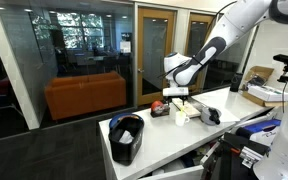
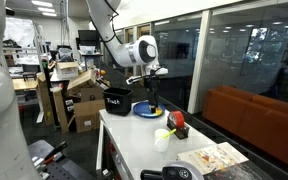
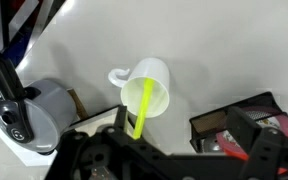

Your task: Put the yellow object inside the white mug

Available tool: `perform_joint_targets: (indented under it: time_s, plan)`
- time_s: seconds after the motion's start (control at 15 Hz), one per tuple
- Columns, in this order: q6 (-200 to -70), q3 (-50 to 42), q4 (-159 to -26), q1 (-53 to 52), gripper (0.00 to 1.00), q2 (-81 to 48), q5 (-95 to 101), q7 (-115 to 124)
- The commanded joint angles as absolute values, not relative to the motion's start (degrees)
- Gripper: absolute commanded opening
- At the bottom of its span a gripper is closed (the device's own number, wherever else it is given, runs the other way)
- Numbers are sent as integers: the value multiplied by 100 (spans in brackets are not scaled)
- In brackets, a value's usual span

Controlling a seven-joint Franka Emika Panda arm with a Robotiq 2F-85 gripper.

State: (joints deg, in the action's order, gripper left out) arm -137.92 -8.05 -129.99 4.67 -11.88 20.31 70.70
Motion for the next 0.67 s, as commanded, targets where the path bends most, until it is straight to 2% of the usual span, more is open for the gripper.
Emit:
perform_joint_targets:
  time_s: [0.0,0.27,0.6]
  plan:
    - [-13516,-744,-13031,554,100,-899,1171,5819]
    - [-13041,-750,-12991,597,100,-647,362,4201]
    - [-12295,-865,-12894,612,100,-443,238,3063]
